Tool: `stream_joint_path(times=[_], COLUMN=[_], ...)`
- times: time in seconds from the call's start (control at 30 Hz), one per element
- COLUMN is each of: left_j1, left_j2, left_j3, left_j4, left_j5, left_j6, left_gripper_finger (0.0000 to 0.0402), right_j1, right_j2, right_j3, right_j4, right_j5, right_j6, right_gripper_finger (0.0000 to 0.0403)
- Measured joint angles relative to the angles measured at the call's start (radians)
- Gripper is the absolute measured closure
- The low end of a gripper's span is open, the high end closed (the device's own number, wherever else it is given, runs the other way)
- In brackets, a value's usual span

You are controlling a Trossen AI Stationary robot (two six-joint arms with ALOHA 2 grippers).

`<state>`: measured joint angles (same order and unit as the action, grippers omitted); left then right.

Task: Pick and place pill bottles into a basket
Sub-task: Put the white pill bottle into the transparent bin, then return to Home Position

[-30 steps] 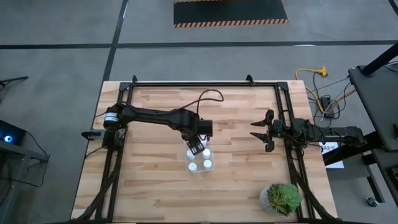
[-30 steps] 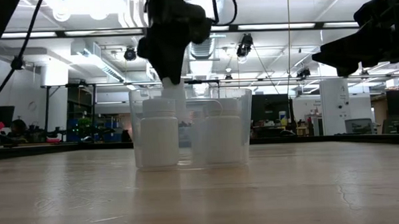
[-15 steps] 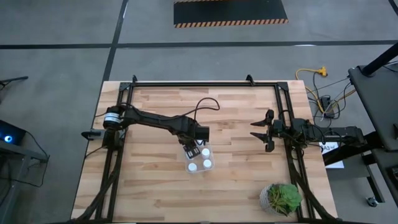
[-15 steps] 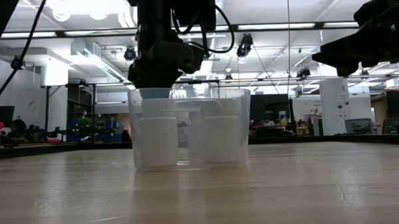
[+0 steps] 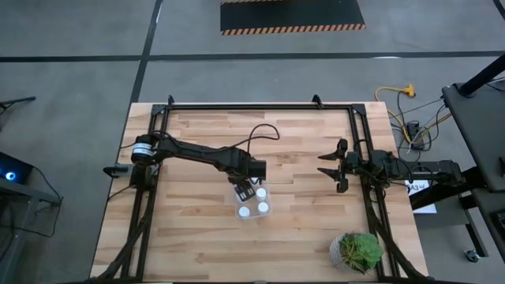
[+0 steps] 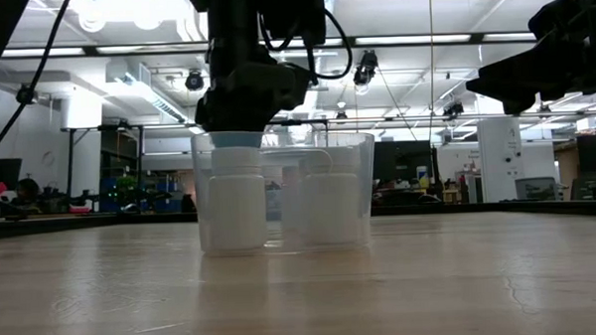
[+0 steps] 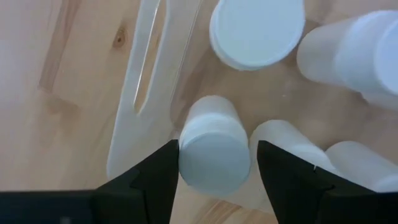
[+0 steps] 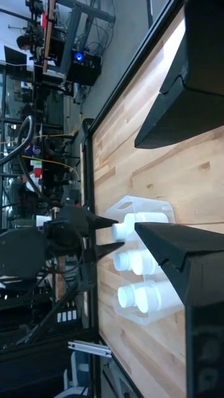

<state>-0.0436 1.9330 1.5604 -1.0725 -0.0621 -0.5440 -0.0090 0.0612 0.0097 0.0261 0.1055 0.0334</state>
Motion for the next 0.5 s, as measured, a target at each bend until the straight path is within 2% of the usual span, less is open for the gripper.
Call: stream_joint_path(times=[0.13,0.27,0.4,0.5], left_j1=[-0.007,-0.024,-0.057,-0.092], left_j2=[-0.021,-0.081,-0.174,-0.256], left_j3=[0.000,-0.006,-0.026,-0.043], left_j4=[0.026,0.088,0.142,0.166], left_j5=[0.000,-0.025,-0.120,-0.256], left_j6=[0.009,0.087,0.177,0.225], left_gripper_finger=[0.0201,0.0200,0.0199,0.0199], right_j1=[0.000,0.000,0.000,0.000], right_j2=[0.000,0.000,0.000,0.000], right_j3=[0.000,0.000,0.000,0.000], right_j4=[0.000,0.000,0.002,0.004], right_j5=[0.000,0.000,0.002,0.001], right_j6=[0.000,0.000,0.000,0.000], right_gripper_finger=[0.0209,0.0209,0.0209,0.0209])
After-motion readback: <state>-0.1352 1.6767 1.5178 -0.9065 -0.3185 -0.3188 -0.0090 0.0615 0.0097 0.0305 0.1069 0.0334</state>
